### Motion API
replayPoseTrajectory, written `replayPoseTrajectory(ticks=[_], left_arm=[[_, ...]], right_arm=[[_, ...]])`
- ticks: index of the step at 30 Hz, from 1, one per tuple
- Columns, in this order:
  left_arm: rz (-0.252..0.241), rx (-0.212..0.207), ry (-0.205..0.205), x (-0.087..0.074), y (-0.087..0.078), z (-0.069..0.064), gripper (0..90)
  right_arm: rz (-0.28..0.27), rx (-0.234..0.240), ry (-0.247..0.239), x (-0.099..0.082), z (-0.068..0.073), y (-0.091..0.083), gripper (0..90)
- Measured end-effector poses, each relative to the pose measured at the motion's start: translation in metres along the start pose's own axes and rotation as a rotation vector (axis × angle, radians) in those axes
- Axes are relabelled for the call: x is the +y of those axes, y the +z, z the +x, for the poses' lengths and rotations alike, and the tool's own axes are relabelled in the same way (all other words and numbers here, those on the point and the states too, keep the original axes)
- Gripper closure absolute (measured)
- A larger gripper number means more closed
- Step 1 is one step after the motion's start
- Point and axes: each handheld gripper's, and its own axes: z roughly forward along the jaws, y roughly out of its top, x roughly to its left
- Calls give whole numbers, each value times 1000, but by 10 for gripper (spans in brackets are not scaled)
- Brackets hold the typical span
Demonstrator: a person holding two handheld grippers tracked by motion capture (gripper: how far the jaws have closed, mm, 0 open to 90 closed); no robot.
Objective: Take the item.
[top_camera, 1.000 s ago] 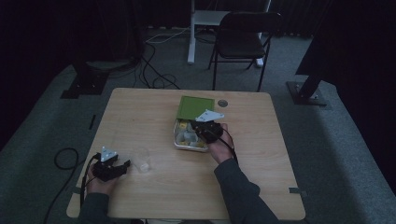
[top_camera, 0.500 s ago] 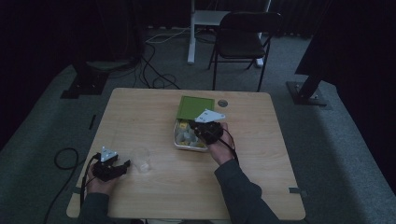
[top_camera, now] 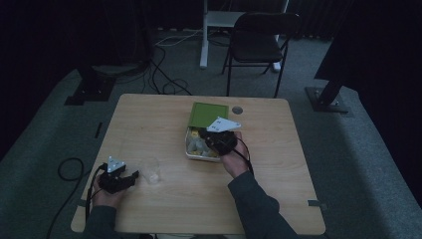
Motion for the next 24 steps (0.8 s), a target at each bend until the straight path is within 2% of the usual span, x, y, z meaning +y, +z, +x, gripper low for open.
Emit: replayPoseTrajectory(ticks=[8, 24], left_arm=[[0, 0, 0, 0, 0, 0, 385], [0, 0, 0, 0, 0, 0, 385]], right_arm=[[-3, 14, -2, 2, 3, -1, 900], [-9, 49, -36, 11, 18, 0, 900]])
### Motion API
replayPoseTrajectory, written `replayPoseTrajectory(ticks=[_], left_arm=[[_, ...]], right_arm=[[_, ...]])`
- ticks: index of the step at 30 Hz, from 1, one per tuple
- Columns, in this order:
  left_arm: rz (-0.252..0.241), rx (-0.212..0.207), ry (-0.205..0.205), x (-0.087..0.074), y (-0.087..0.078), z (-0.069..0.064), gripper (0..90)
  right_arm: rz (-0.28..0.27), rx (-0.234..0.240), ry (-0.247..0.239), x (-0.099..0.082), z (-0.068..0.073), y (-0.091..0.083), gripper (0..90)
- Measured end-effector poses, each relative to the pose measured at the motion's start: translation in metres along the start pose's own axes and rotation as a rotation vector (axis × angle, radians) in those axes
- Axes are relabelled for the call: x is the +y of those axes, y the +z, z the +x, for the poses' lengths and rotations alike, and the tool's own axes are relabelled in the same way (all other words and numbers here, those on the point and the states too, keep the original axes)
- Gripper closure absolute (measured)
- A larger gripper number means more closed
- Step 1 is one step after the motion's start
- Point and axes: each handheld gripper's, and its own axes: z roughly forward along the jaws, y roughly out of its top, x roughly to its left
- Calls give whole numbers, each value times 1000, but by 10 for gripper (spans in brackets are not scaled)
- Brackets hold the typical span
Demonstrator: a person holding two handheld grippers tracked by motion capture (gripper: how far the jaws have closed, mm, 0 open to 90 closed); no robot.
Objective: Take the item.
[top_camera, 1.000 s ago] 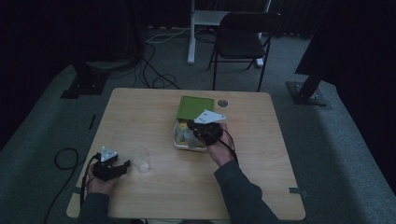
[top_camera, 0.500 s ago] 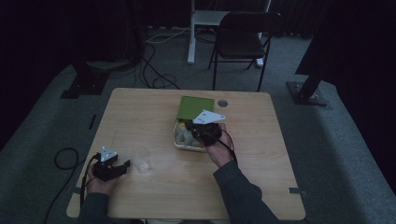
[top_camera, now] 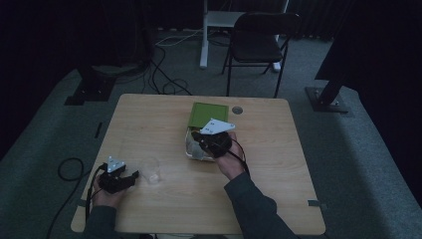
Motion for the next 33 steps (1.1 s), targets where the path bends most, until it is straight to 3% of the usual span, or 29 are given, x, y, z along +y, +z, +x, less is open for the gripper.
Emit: replayPoseTrajectory(ticks=[33], left_arm=[[0, 0, 0, 0, 0, 0, 385]], right_arm=[[-9, 92, -37, 15, 30, 17, 900]])
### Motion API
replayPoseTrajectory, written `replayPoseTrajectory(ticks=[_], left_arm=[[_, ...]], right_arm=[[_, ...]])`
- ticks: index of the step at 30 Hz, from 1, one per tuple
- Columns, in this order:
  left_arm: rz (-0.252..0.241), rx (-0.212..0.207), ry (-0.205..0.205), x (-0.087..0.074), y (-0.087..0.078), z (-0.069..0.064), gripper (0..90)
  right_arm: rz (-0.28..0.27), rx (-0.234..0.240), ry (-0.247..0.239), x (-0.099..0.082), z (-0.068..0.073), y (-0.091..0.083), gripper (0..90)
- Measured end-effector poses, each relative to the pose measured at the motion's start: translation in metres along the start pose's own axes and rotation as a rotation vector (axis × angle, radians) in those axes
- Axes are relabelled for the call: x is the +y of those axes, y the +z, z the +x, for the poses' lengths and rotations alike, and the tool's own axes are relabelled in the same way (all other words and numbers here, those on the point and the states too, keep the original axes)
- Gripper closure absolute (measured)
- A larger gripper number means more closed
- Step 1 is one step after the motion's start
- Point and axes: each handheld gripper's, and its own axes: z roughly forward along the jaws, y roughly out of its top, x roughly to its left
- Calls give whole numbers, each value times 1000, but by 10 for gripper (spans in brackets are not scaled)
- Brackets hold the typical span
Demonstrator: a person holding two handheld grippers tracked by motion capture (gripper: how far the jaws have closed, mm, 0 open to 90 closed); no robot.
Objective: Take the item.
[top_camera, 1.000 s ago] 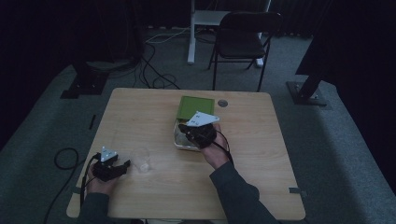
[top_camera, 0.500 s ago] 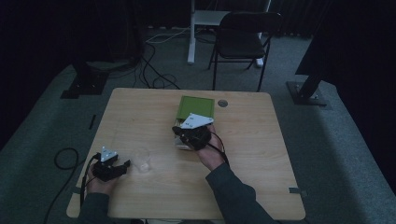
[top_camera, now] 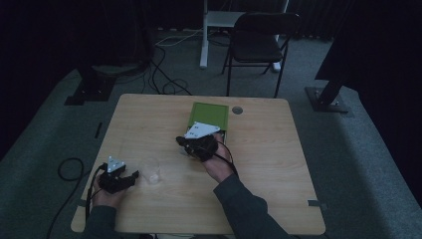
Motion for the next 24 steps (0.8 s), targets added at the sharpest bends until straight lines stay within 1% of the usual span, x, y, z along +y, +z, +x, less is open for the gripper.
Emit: replayPoseTrajectory(ticks=[15, 18, 22, 24], left_arm=[[0, 0, 0, 0, 0, 0, 385], [0, 0, 0, 0, 0, 0, 385], [0, 0, 0, 0, 0, 0, 385], [0, -1, 0, 0, 0, 0, 385]], right_arm=[[-1, 32, -13, 5, 10, 11, 900], [0, 44, -20, 7, 14, 14, 900], [0, 50, -23, 9, 16, 16, 900], [0, 60, -30, 12, 19, 18, 900]])
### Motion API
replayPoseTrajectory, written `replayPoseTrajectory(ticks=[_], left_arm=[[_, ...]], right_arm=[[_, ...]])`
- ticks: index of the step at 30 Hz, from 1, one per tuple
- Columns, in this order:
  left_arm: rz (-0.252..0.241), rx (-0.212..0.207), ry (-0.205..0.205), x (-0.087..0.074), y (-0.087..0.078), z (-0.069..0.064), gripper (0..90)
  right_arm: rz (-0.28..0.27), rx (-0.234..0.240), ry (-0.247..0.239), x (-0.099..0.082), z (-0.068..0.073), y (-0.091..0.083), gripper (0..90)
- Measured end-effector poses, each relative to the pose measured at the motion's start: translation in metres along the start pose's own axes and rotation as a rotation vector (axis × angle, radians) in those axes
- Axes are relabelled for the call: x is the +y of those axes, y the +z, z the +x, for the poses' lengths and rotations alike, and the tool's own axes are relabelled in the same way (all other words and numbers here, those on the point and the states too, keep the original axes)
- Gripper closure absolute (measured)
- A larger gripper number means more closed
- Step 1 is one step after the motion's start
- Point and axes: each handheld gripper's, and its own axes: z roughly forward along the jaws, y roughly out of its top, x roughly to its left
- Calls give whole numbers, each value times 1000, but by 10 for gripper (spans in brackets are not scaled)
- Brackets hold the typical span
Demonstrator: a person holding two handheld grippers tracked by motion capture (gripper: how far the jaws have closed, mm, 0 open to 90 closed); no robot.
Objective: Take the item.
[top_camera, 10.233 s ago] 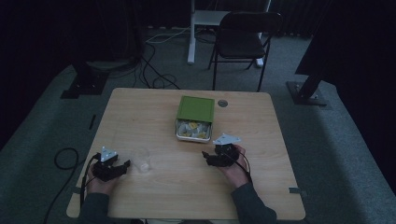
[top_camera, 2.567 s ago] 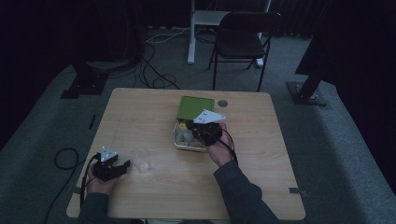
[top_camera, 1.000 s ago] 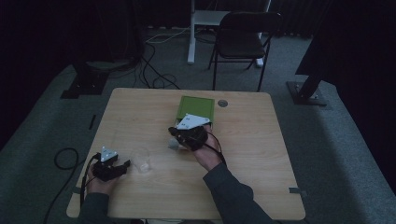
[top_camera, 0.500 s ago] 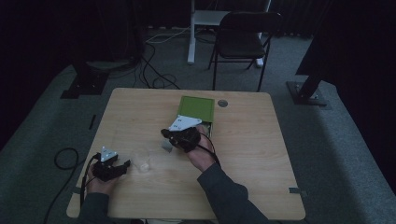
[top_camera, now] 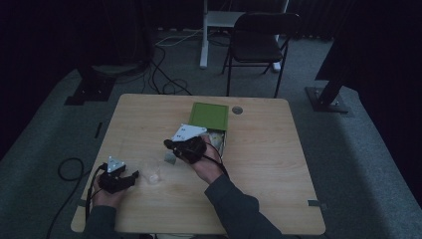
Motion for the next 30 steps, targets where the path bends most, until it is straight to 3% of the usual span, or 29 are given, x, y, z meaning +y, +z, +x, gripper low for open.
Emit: replayPoseTrajectory(ticks=[30], left_arm=[[1, -3, 1, 0, 0, 0, 385]], right_arm=[[-16, 85, -58, 30, 34, 33, 900]])
